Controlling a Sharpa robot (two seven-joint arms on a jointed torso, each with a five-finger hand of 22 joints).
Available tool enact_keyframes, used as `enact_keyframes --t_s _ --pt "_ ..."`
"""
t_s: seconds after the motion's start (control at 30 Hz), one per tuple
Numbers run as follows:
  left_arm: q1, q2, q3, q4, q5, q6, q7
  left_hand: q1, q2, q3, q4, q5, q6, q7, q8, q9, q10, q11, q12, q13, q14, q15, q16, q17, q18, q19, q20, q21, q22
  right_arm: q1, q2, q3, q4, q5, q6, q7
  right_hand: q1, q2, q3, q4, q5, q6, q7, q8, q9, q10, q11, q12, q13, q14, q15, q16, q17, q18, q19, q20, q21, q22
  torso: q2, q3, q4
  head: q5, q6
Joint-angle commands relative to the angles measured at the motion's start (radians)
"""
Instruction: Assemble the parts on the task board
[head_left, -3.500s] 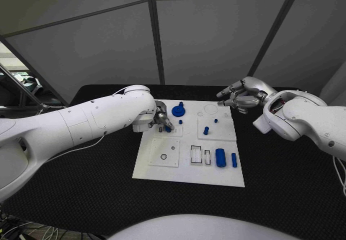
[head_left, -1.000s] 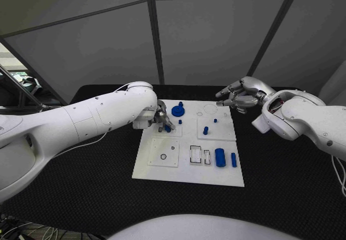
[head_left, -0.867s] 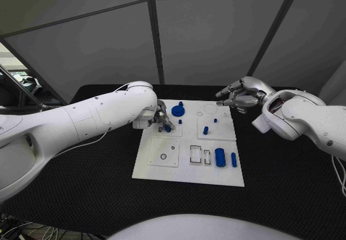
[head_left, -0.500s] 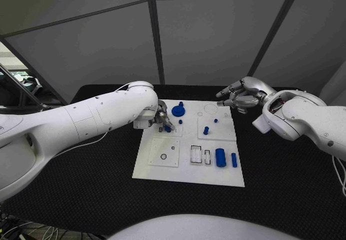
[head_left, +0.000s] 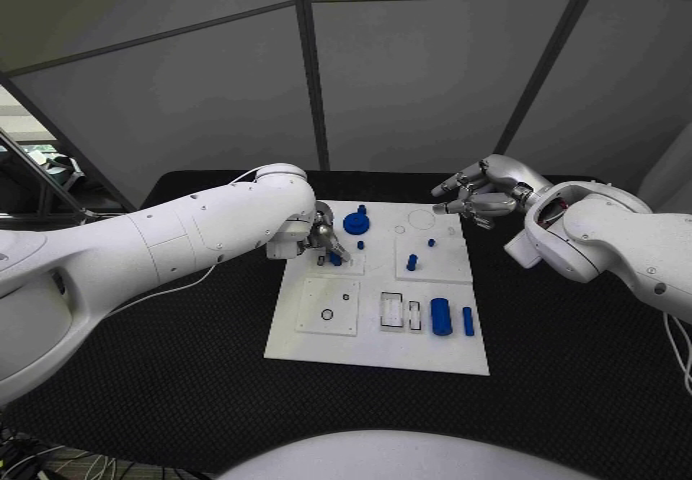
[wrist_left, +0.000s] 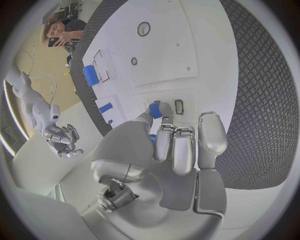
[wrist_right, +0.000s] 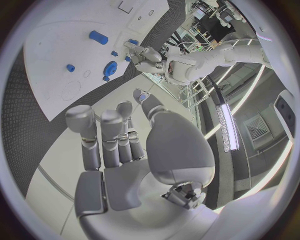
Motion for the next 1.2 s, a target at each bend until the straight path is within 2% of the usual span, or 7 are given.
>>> enact_keyframes --t_s 0.03,0.23,0.63,1.2 --pt "-0.007 0.002 -0.005 -0.007 0.003 0.021 -0.021 -0.029 -0.012 -0.015 0.012 -0.002 0.003 0.0 -0.006 -0.001 0.064 0.002 -0.006 0.217 0.102 -0.003 0.001 0.244 -0.036 0.002 0.001 -0.004 0.002 0.002 0.0 0.001 0.002 -0.002 0.002 0.004 -0.011 -0.003 0.006 0.0 0.002 -0.009 -0.001 -0.002 -0.001 -0.008 -0.002 -0.003 -0.001 0.005 -0.001 -0.006 -0.001 0.006 0.001 -0.002 -0.003 -0.001 0.0 0.0 -0.0007 0.0 0.001" --pt "-0.006 0.006 -0.005 -0.015 0.008 0.036 -0.027 -0.047 -0.03 -0.046 0.04 -0.002 0.004 0.001 -0.009 0.003 0.064 0.002 -0.008 0.217 0.102 -0.004 0.001 0.243 -0.036 0.003 0.0 -0.005 0.003 0.002 -0.001 0.001 0.003 -0.002 0.002 0.004 -0.011 -0.003 0.006 0.0 0.002 -0.009 -0.001 -0.002 -0.001 -0.008 -0.002 -0.003 -0.001 0.005 -0.001 -0.006 -0.001 0.006 0.001 -0.002 -0.003 -0.001 0.001 0.0002 -0.0008 -0.001 0.0" --pt "-0.006 0.012 -0.005 -0.02 0.011 0.043 -0.029 -0.055 -0.038 -0.071 0.069 -0.002 0.007 0.001 -0.012 0.008 0.065 0.002 -0.006 0.217 0.102 -0.005 0.002 0.244 -0.036 0.005 0.0 -0.004 0.007 0.002 -0.002 0.001 0.005 -0.002 0.002 0.004 -0.011 -0.003 0.006 0.0 0.002 -0.009 -0.001 -0.002 -0.001 -0.008 -0.002 -0.003 -0.001 0.005 -0.001 -0.006 -0.001 0.006 0.001 -0.002 -0.003 -0.001 0.0 -0.0005 -0.0006 -0.003 -0.003" --pt "-0.006 0.012 -0.005 -0.006 0.002 0.033 -0.028 -0.025 -0.051 -0.081 0.062 -0.001 0.009 -0.001 -0.013 0.013 0.065 0.0 -0.006 0.218 0.102 -0.005 0.001 0.243 -0.036 0.006 -0.001 -0.004 0.009 0.002 -0.004 0.001 0.007 -0.002 0.003 0.003 -0.012 -0.003 0.007 0.0 0.002 -0.009 -0.001 -0.002 -0.001 -0.008 -0.002 -0.002 -0.001 0.005 -0.001 -0.007 -0.001 0.006 0.002 -0.002 -0.004 0.0 0.0 0.0001 -0.0004 -0.005 -0.003"
